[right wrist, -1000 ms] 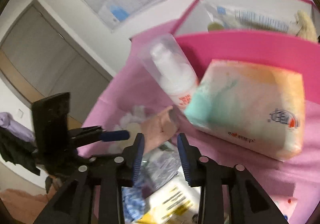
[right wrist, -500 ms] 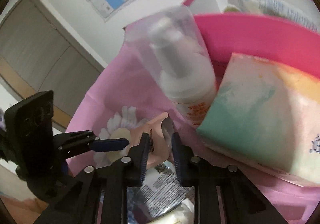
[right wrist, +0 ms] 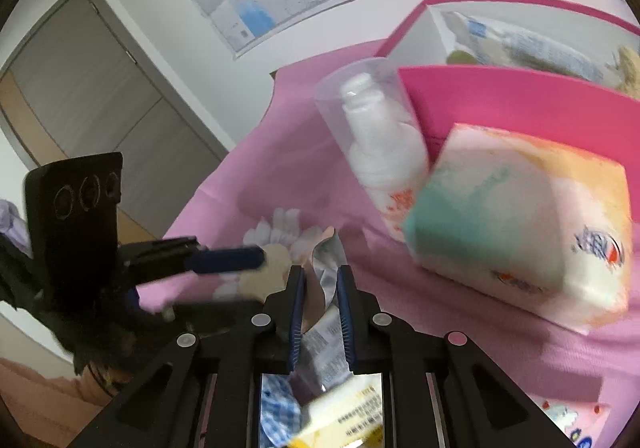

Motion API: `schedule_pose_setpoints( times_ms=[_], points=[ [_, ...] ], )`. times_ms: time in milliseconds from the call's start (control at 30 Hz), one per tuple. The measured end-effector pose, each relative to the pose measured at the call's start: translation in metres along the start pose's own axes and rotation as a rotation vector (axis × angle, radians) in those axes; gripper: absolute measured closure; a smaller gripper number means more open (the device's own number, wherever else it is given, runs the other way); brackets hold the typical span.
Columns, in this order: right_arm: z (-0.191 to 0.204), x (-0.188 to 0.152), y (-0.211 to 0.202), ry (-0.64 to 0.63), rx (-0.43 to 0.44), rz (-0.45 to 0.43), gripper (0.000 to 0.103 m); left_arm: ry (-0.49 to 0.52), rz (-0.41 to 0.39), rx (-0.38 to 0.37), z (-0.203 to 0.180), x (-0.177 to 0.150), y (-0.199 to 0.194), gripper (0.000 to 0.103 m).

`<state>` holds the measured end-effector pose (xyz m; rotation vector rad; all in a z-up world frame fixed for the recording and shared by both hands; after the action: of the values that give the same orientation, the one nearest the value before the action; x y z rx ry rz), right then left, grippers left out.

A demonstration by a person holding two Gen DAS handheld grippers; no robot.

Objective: Organize soft objects
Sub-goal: 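Lift the beige sachet with the right tool toward the box, then carry the beige sachet over the pink box and open the right tool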

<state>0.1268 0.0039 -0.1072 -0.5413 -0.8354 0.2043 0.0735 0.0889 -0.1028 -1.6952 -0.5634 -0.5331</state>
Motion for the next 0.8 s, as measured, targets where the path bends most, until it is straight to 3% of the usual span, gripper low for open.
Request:
schedule_pose_setpoints(
  times_ms=[133, 200, 333, 433, 500, 533, 800],
  points=[
    [-0.007, -0.008, -0.009, 0.03, 0.005, -0.01, 0.088, -0.034, 0.06, -0.026, 0.01, -0.017, 0.005, 0.047],
    [-0.009, -0.011, -0.007, 0.041, 0.008, -0.007, 0.1, -0.027, 0.093, -0.037, 0.007, -0.024, 0.012, 0.047],
    [-0.011, -0.016, -0.006, 0.062, 0.02, 0.002, 0.099, 0.004, 0.122, -0.068, -0.01, -0.026, 0.025, 0.045],
    [-0.01, -0.013, -0.007, 0.073, 0.025, -0.008, 0.095, 0.017, 0.116, -0.047, -0.015, -0.023, 0.027, 0.044],
    [-0.014, -0.011, -0.011, 0.105, 0.041, -0.019, 0.081, 0.006, 0.116, -0.043, -0.013, -0.023, 0.027, 0.044],
    [-0.016, -0.009, -0.01, 0.118, 0.033, -0.019, 0.069, 0.004, 0.114, -0.032, -0.012, -0.022, 0.026, 0.044],
    [-0.021, -0.012, 0.016, 0.155, 0.025, 0.054, 0.063, -0.009, 0.119, -0.049, -0.005, -0.013, 0.033, 0.044]
  ],
)
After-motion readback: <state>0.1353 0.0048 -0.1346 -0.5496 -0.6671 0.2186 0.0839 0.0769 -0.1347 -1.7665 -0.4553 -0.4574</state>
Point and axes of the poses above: each gripper's, at about its wrist camera, not at the fingertips, and y roughly the way its jaws point, z to its left, x to its top, the point moved 7 cm from there along y, roughly the way its jaws point, and after that the axes turned 14 degrees about x, right-handed, at the moved point
